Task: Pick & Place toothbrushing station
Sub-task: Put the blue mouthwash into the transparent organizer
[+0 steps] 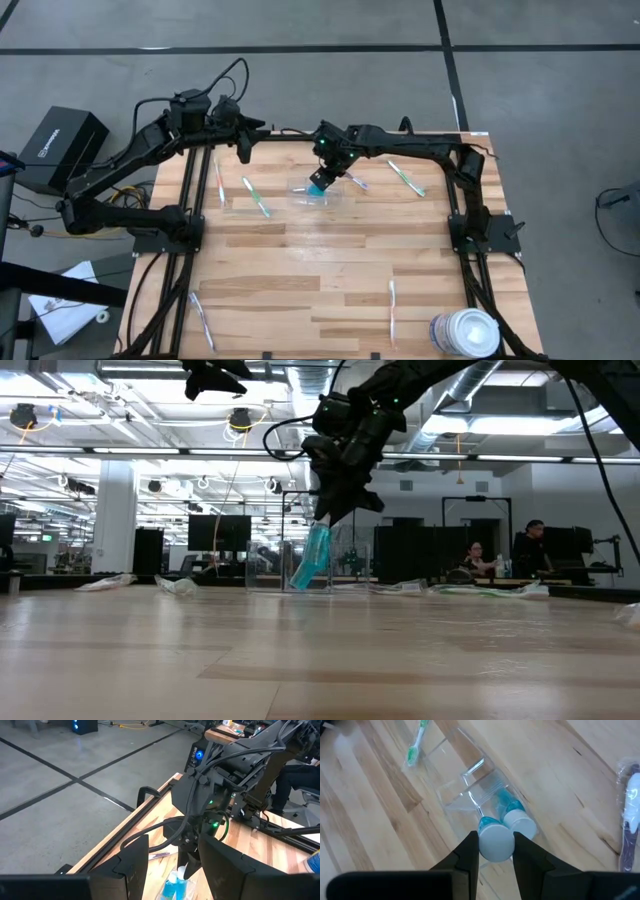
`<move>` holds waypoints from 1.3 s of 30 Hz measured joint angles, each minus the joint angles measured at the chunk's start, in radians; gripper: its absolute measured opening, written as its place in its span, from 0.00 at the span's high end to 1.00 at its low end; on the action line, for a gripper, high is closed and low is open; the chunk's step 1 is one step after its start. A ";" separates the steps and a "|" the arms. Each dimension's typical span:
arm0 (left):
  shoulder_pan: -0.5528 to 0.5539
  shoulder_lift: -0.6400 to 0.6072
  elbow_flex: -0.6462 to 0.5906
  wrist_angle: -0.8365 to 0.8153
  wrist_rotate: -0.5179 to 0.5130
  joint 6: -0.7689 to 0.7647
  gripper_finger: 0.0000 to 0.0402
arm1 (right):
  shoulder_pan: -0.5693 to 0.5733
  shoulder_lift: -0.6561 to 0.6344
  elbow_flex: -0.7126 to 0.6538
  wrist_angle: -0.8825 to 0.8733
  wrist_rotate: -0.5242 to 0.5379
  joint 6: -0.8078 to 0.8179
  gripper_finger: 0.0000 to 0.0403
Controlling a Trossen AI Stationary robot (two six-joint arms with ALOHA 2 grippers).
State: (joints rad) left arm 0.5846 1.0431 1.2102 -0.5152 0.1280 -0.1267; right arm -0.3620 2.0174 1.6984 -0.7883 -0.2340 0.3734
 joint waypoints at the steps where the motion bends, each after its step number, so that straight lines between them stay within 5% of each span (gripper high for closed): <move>1: 0.000 0.000 0.000 0.000 0.000 0.004 0.58 | 0.002 0.000 -0.005 0.000 0.000 0.007 0.80; 9: 0.000 0.000 0.000 0.000 0.000 0.017 0.58 | 0.036 -0.001 -0.038 -0.009 0.007 0.031 0.80; 39: 0.000 0.000 0.000 0.033 0.000 0.044 0.58 | 0.150 0.000 -0.039 -0.049 0.287 0.035 0.80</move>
State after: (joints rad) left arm 0.5846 1.0428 1.2102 -0.4821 0.1276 -0.0830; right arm -0.2120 2.0174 1.6596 -0.8371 0.0527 0.4084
